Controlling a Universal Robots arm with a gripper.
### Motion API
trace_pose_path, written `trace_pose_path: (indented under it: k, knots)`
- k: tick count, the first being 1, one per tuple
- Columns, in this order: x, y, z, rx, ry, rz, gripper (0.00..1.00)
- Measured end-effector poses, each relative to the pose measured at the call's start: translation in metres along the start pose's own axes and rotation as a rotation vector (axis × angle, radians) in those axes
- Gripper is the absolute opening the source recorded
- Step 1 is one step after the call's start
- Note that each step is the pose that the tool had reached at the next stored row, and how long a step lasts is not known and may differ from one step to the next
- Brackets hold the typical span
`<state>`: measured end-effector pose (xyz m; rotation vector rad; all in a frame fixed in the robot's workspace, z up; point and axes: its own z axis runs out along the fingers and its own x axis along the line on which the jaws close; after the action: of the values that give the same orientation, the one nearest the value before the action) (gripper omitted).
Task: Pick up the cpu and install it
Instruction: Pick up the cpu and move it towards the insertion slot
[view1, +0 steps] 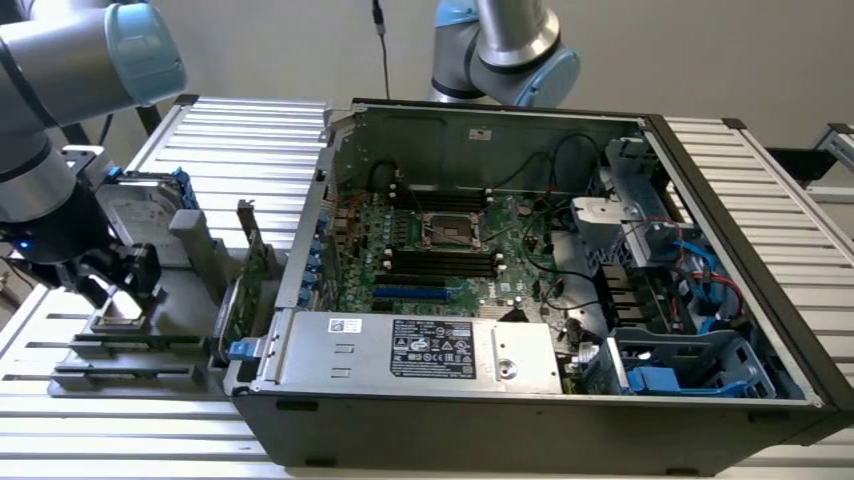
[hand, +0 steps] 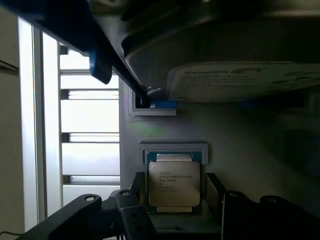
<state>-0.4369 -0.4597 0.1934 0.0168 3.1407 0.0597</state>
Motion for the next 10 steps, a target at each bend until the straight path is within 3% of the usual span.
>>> trace_pose_path:
  k: [10]
  knots:
    - [-0.0002, -0.0022, -0.0001, -0.0009, 0.0011, -0.003, 0.60]
